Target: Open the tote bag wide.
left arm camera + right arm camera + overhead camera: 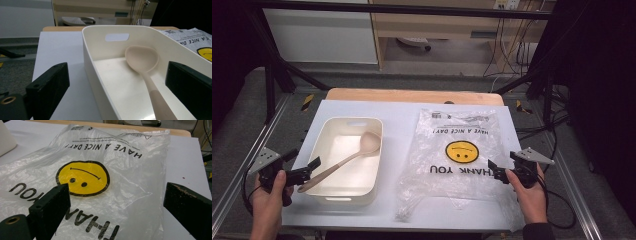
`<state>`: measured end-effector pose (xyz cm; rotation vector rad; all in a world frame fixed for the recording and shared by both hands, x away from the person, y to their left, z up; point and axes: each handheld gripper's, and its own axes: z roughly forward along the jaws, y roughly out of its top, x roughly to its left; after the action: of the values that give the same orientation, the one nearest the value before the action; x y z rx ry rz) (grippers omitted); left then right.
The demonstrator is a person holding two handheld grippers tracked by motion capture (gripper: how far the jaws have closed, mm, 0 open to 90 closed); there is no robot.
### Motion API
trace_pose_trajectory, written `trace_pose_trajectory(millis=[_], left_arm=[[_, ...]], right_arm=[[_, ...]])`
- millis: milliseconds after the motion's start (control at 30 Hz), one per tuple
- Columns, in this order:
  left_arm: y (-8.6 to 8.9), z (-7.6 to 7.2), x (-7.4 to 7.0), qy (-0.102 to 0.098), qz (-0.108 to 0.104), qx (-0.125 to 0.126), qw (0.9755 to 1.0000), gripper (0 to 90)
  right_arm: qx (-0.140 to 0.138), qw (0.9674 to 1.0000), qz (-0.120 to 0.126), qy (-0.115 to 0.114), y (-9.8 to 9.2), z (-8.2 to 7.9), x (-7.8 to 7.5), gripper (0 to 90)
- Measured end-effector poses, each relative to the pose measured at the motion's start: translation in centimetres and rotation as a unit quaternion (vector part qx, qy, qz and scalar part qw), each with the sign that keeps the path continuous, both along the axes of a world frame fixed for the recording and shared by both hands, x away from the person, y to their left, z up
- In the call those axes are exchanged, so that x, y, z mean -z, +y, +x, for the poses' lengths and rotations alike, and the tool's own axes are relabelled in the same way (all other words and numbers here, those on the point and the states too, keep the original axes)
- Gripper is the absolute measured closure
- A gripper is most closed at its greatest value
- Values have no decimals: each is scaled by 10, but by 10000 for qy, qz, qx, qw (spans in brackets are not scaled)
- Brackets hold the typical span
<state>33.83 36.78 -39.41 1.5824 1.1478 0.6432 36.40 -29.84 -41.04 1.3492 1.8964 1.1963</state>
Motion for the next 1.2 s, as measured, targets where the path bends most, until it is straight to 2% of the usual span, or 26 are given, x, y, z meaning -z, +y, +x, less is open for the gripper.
trace_pose_trajectory(millis=[267,400,533,600,900,1033,1200], left_arm=[[0,1,1,7,16,-12,10000,49],[1,1,1,4,-5,-36,10000,49],[2,1,1,7,-2,-53,10000,48],[2,1,1,8,5,-52,10000,48],[2,1,1,20,21,-70,10000,47],[3,1,1,15,25,-85,10000,48],[3,1,1,8,19,-106,9999,47]], right_arm=[[-86,10000,-40,10,9,-2,-6,53],[-233,9997,-9,5,20,-8,-12,43],[-497,9986,21,194,36,-16,-17,39],[-584,9981,4,207,43,-19,-18,41],[-933,9948,-225,340,66,-25,-9,45],[-1011,9939,-254,348,71,-26,-6,46],[-1153,9918,-281,482,78,-25,1,48]])
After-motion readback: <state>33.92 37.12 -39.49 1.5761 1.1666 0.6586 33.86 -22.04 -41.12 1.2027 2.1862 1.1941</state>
